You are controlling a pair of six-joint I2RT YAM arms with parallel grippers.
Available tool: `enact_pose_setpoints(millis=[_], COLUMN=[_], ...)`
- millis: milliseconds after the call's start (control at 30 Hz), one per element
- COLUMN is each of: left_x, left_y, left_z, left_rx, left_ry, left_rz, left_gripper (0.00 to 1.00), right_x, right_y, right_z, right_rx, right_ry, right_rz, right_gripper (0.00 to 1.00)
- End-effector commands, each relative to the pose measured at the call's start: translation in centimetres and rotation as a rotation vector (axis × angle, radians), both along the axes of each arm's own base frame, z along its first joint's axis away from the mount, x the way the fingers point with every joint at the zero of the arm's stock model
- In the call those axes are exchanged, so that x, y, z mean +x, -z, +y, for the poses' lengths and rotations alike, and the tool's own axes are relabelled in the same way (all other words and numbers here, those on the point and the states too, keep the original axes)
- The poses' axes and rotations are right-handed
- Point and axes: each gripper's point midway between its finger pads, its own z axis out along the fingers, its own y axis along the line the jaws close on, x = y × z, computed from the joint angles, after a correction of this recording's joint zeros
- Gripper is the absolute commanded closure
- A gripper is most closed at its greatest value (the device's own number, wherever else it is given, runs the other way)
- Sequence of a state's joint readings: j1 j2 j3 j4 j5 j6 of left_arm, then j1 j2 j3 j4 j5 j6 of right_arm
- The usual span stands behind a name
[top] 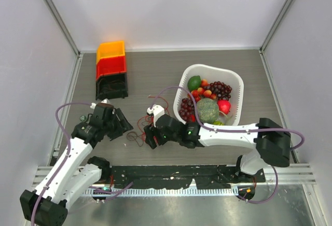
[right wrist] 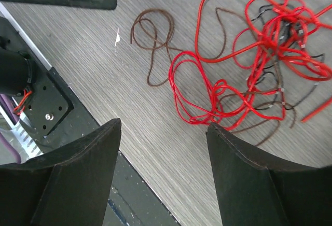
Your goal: Untangle the cables
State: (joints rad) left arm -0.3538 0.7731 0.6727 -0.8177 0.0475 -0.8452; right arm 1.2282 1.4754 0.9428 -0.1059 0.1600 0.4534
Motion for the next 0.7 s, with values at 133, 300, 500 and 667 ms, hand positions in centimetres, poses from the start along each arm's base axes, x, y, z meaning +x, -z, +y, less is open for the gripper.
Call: enact_pose_setpoints(millis=[133, 300, 500, 667], left_x=[-0.1, 0.2, 0.9, 1.3], left_y=[4.2, 5.9, 7.9, 7.8], left_z=[0.5, -0.2, -1.0, -0.3], left_rx=[-0.035, -0.052, -0.032, 0.019], left_ry=[-0.229, -0.267, -0.245, -0.235], left_rz=[0.135, 0.182, 0.206, 0.179], left_gripper=[0.39, 0.45, 0.49, 0.78], right_x=[0.0, 0.0, 0.0, -0.1], right_y=[-0.4, -0.2, 0.5, 1.0], right_z=[3.6, 3.5, 3.2, 3.4], right_rx=[0.116, 0.105, 0.097, 0.08], right_ry=[-0.02, -0.001, 0.008, 0.0], right_rz=[0.043, 0.055, 0.065, 0.069], right_gripper=[0.29, 0.3, 0.3, 0.3])
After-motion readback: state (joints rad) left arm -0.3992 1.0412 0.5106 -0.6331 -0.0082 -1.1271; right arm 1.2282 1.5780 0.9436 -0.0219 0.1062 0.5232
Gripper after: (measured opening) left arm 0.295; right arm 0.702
